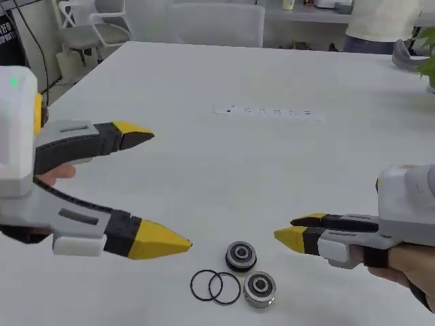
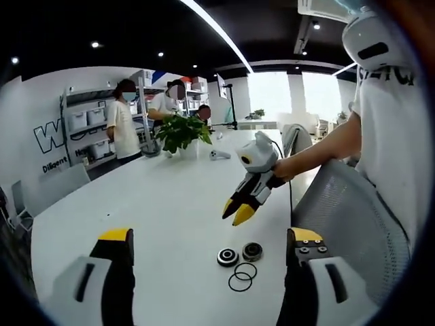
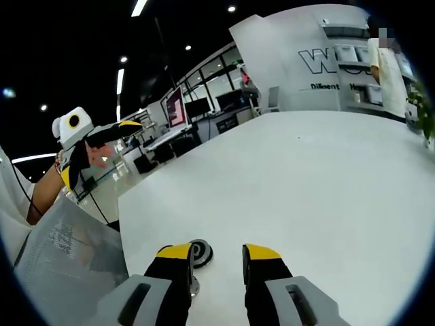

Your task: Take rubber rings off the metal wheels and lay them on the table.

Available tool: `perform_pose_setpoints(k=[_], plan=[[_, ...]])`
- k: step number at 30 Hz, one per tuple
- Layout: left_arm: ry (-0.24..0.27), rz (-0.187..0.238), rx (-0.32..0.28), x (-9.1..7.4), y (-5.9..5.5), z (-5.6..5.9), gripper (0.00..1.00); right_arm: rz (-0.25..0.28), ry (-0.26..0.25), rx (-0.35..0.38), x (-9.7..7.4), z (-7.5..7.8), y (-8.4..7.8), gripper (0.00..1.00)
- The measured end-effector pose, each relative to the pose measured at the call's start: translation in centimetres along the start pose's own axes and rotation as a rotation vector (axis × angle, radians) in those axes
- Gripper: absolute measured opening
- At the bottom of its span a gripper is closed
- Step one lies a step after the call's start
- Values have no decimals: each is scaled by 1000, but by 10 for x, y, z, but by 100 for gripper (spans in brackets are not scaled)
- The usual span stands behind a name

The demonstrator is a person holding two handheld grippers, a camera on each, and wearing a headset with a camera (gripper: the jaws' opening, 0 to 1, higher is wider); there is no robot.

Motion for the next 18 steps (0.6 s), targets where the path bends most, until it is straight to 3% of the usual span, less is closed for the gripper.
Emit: perform_pose_setpoints(k=[8,13,18], plan=[[-51,28,41,28,6,-11,86,1,-13,-3,-2,3,0,26],[-64,17,35,48,-9,-16,83,-7,-16,-2,-2,3,-1,26],[-89,20,25,67,-19,-14,77,-19,-17,-6,-2,4,-3,26]])
Point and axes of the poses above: the centre of the closed fingertips' face, and the gripper's own axes: x roughly forward along the fingers, z roughly to its right, y roughly out of its top, the point moved 8 cm from there along -x, roughly backward along the fingers, and after that the axes turned 14 degrees about z, right-handed, at the moved point
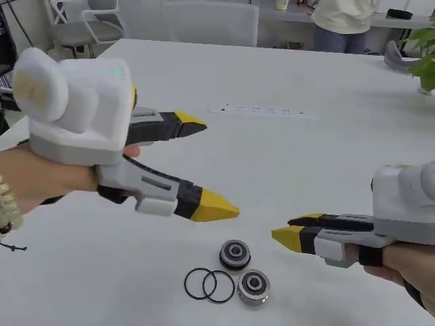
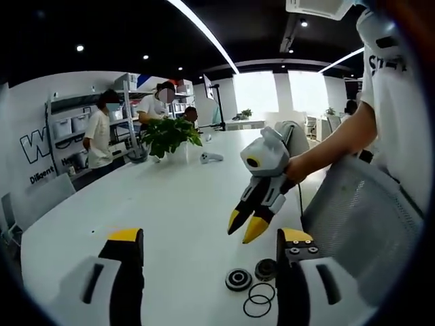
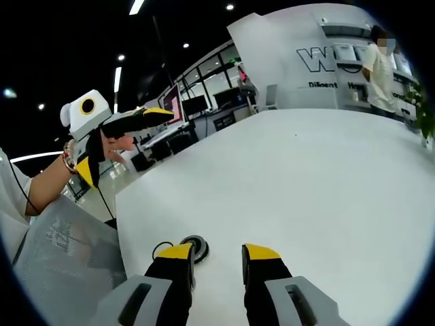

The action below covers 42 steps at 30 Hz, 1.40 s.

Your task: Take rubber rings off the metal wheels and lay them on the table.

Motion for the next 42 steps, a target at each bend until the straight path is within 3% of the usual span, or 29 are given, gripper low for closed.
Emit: perform_pose_setpoints(k=[6,12,15,17,23,28,34,42], plan=[[-21,-22,14,14,-10,-1,72,-12,-4,-11,-1,0,-1,25],[23,-17,-19,15,-38,6,63,-16,-5,-13,-2,0,-2,25],[-15,-142,-42,13,-62,14,60,-22,-1,-13,-1,-1,-3,24],[-36,-181,-24,16,-71,18,57,-28,2,-17,-1,-1,-4,24],[-77,-225,-46,21,-90,24,53,-42,9,-22,0,-2,-6,24],[-87,-253,-42,22,-100,27,46,-59,20,-26,2,-3,-8,24],[-89,-243,-35,25,-102,28,31,-79,27,-39,3,-5,-10,24],[-111,-252,-32,28,-107,35,19,-85,29,-43,3,-5,-11,24]])
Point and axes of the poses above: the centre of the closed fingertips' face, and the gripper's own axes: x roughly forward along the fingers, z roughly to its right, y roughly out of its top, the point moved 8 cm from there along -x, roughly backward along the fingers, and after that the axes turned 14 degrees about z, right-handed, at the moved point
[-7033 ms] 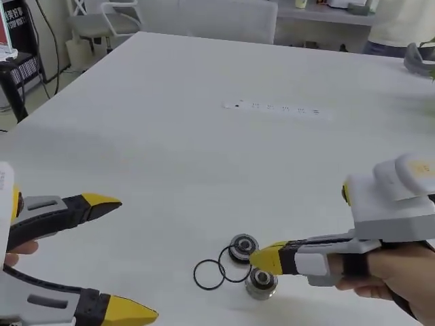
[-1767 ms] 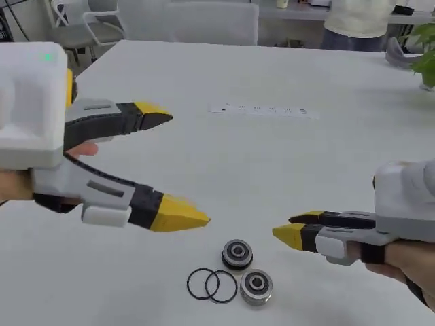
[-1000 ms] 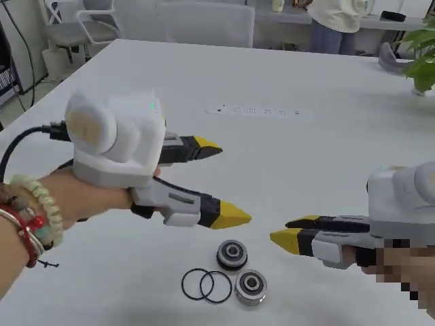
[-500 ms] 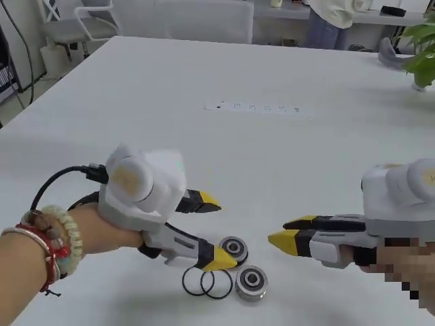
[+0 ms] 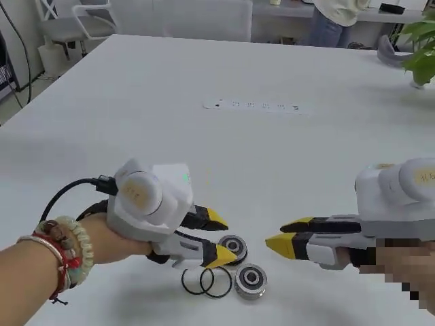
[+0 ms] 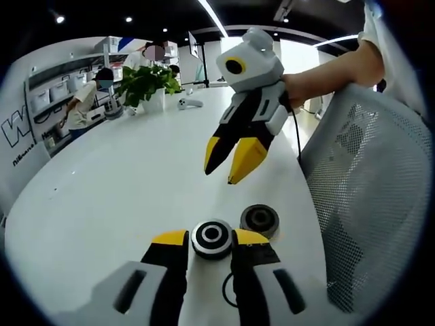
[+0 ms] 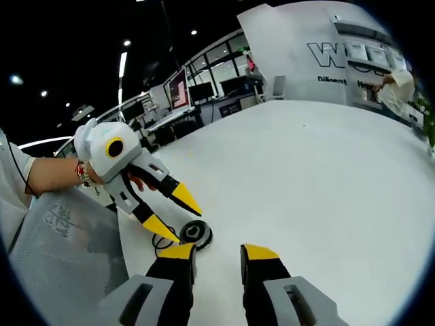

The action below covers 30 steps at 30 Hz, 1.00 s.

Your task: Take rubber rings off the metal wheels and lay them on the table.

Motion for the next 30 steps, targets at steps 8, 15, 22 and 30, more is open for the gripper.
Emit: perform_pose_setpoints(k=[8,15,22,30], plan=[[12,-4,-26,1,-2,-1,15,-15,8,-7,2,-2,-2,24],[9,-3,-34,3,-2,0,8,-29,12,-13,3,-2,-4,23],[5,-10,-40,5,-3,0,7,-48,13,-20,5,-2,-7,23],[17,-1,-21,9,-2,0,7,-68,7,-26,8,-3,-12,21]])
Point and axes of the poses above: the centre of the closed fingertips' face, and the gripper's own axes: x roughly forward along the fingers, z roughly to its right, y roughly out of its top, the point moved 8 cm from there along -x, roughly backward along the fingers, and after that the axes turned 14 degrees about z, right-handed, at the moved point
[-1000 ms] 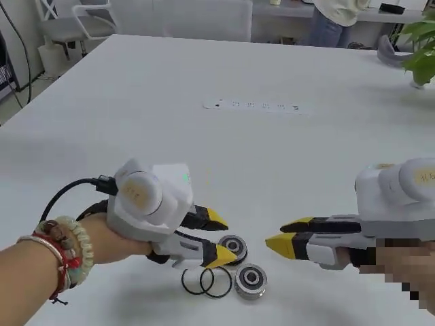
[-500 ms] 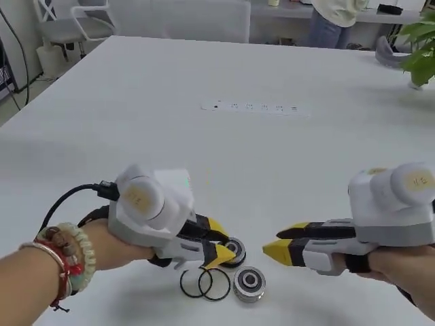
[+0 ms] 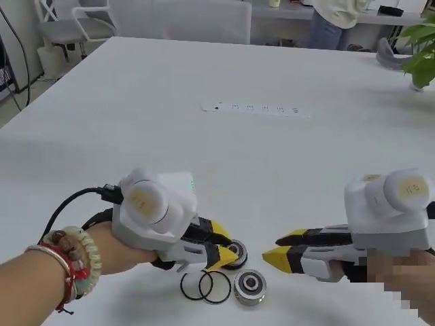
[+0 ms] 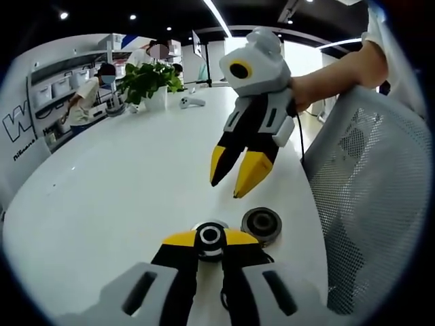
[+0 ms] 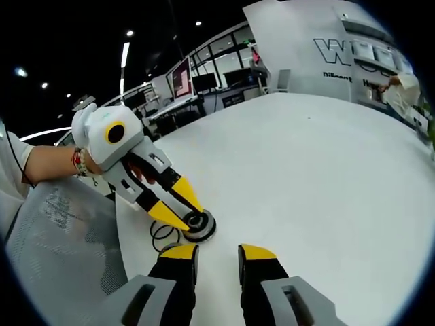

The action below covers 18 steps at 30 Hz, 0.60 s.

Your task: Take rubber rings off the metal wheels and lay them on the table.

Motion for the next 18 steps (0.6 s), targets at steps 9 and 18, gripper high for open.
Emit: perform_pose_setpoints(k=[9,18], plan=[[37,42,-8,8,1,-1,7,-47,-3,-48,6,-1,-7,20],[52,63,-44,13,2,-2,7,-43,-18,-58,8,1,-9,22]])
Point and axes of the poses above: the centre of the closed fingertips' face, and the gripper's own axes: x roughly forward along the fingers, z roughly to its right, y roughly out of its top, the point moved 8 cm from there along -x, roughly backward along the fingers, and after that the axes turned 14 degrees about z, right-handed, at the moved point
